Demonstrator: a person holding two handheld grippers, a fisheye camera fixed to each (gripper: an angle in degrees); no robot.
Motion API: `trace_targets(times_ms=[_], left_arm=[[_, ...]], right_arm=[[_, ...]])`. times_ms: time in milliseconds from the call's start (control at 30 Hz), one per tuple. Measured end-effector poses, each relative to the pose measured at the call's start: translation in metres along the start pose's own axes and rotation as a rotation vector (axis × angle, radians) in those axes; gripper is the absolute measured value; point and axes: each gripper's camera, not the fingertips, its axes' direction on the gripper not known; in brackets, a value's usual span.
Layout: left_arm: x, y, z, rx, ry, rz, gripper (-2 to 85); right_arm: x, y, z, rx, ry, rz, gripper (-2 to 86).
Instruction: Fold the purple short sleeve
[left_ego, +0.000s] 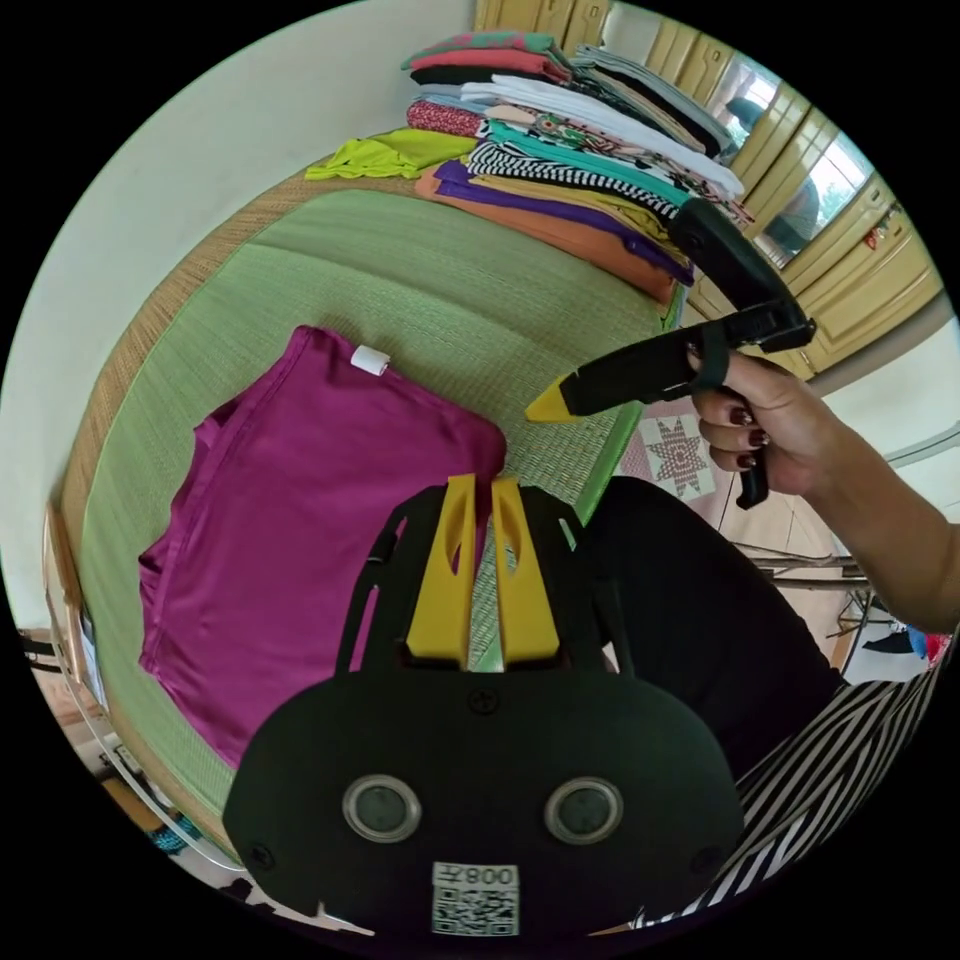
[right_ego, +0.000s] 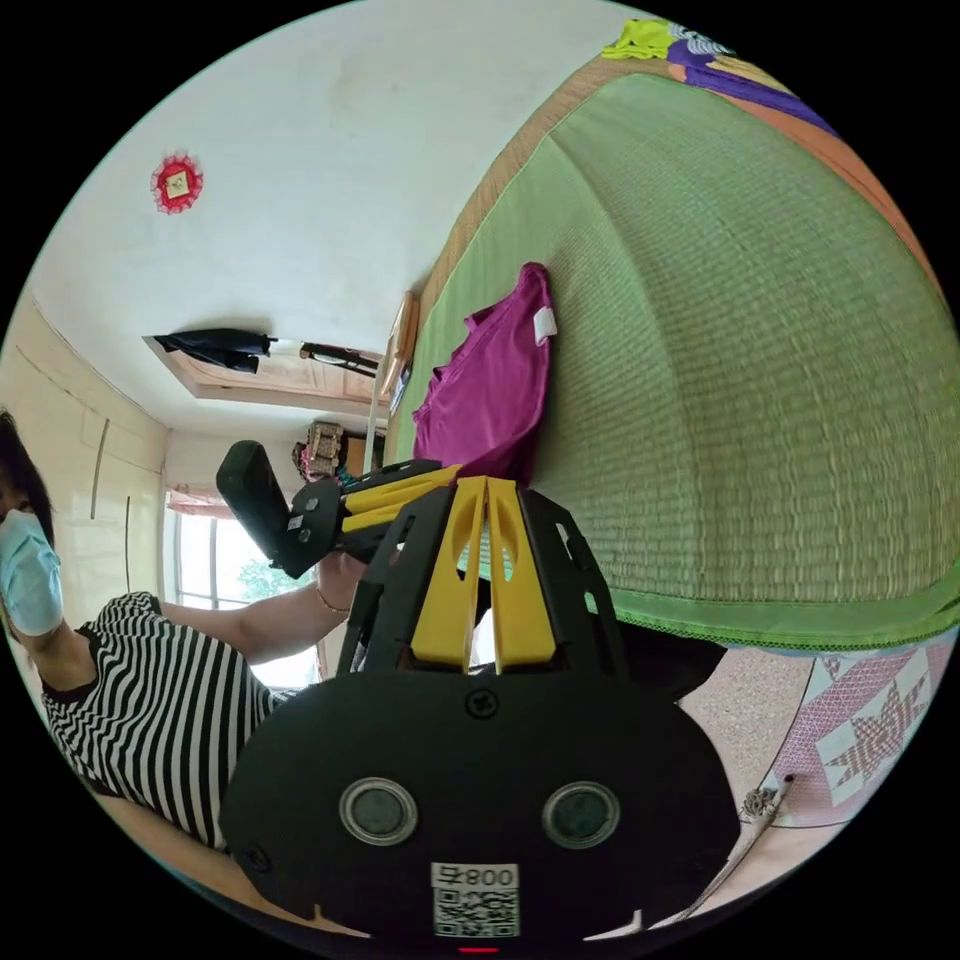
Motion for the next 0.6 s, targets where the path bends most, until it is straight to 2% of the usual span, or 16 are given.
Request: trace_targets(times_ms=[333, 600], left_arm=[[0.001, -0.005, 0.044, 0.048, 0.116, -0.081, 2.6], [0.000, -0.007, 0.065, 0.068, 0.175, -0.094, 2.6]], right_arm=[[0.026, -0.088, 0.028, -0.011, 0.024, 0.050, 8.2], [0.038, -0.167, 0.067, -0.053, 0.086, 0.049, 8.6]])
